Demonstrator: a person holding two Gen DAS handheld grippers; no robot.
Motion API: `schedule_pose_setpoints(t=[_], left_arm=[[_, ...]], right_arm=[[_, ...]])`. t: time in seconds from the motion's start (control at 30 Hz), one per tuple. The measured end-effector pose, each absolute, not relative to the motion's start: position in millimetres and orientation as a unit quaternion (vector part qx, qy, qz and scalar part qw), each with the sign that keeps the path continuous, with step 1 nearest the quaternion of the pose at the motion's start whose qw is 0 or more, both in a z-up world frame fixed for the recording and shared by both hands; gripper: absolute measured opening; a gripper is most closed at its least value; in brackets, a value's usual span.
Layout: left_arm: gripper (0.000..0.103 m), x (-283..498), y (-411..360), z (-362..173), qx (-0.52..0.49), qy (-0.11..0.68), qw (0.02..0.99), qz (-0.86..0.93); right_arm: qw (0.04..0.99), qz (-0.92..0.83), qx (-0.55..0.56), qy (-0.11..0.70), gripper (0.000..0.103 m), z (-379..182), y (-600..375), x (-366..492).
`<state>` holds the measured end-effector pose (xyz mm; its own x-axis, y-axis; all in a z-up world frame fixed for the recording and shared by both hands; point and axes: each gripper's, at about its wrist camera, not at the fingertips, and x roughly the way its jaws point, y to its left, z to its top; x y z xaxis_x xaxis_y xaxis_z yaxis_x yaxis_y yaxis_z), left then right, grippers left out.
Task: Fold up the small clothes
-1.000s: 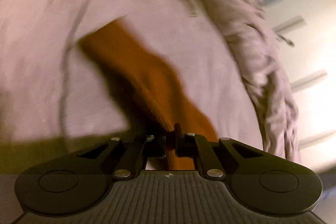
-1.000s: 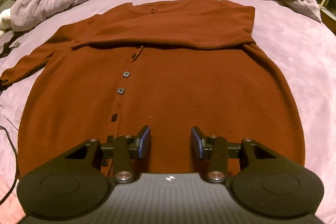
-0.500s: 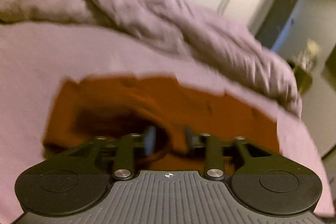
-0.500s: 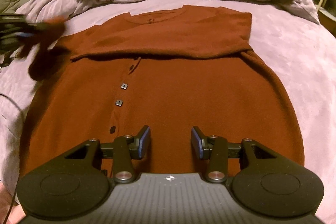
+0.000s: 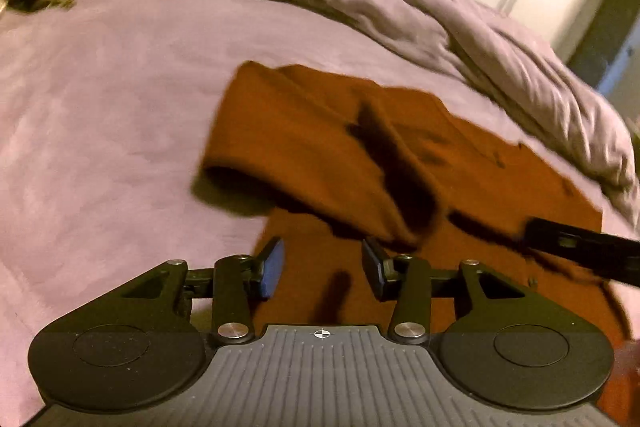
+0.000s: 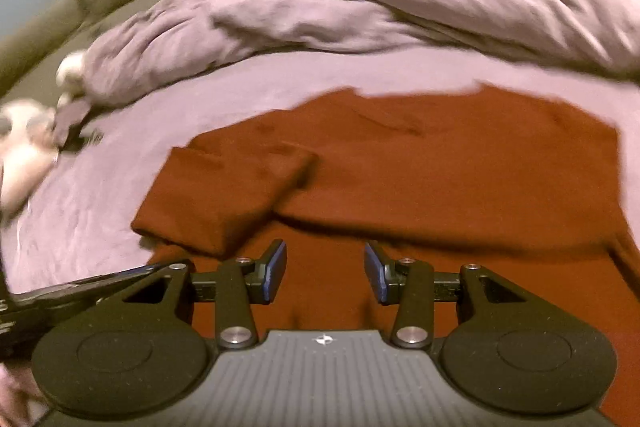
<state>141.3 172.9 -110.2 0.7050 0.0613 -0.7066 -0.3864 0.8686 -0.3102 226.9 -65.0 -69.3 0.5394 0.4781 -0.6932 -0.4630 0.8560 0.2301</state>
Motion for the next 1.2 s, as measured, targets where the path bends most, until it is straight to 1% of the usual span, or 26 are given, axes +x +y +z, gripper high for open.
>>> schedule_pose_setpoints(t=[0.07,0.13,0.2,0.23,0.3,0.33,0.37,0.4,0.5,0.6,0.67,0.73,0.8,0.83,0.87,0.93,1.0,1.07,1.2], left_arm=[[0.05,138,179,-109,-0.231,0.361,0.894,0.132],[0.059,135,180,-106,-0.217,0.357,0.897,0.146],[0.059,132,183,-104,-0.209,0.355,0.898,0.152],[0.06,131,184,-105,-0.21,0.355,0.898,0.15],[0.062,132,186,-107,-0.21,0.36,0.897,0.147],[0.062,131,186,-108,-0.208,0.363,0.896,0.147],[0.062,132,186,-108,-0.204,0.365,0.896,0.149],[0.062,133,186,-109,-0.201,0.364,0.897,0.152],[0.062,138,185,-107,-0.203,0.36,0.898,0.15],[0.062,147,182,-106,-0.206,0.359,0.898,0.151],[0.062,154,176,-107,-0.201,0.362,0.897,0.155],[0.062,163,168,-109,-0.196,0.369,0.897,0.147],[0.065,171,160,-112,-0.182,0.38,0.895,0.143],[0.067,173,156,-113,-0.172,0.383,0.896,0.147],[0.068,174,152,-113,-0.164,0.384,0.897,0.147],[0.068,175,148,-110,-0.163,0.387,0.896,0.147],[0.07,176,147,-106,-0.171,0.384,0.896,0.143],[0.071,176,145,-102,-0.173,0.382,0.897,0.14],[0.073,173,138,-96,-0.17,0.379,0.9,0.137]], right_arm=[[0.88,0.288,-0.04,0.375,0.042,-69,-27,228],[0.879,0.308,-0.086,0.355,0.041,-73,10,229],[0.875,0.313,-0.11,0.353,0.035,-79,35,234],[0.872,0.316,-0.116,0.357,0.028,-82,46,238],[0.87,0.302,-0.136,0.366,0.026,-90,62,246],[0.869,0.294,-0.147,0.37,0.013,-94,67,250],[0.867,0.294,-0.153,0.372,0.005,-98,70,253],[0.869,0.292,-0.153,0.37,0.005,-99,69,255],[0.898,0.274,-0.114,0.324,0.005,-80,40,248],[0.928,0.231,-0.022,0.292,0.005,-58,-15,244],[0.942,0.188,0.024,0.277,0.005,-57,-58,241],[0.94,0.16,0.051,0.296,0.006,-68,-92,246],[0.922,0.149,0.074,0.35,0.006,-89,-120,253],[0.913,0.139,0.082,0.376,0.01,-99,-133,255],[0.908,0.135,0.094,0.386,0.015,-105,-144,254],[0.906,0.131,0.124,0.383,0.017,-109,-163,250],[0.905,0.128,0.142,0.38,0.024,-108,-176,250],[0.904,0.123,0.16,0.376,0.035,-109,-186,254],[0.884,0.122,0.232,0.386,0.036,-119,-205,273]])
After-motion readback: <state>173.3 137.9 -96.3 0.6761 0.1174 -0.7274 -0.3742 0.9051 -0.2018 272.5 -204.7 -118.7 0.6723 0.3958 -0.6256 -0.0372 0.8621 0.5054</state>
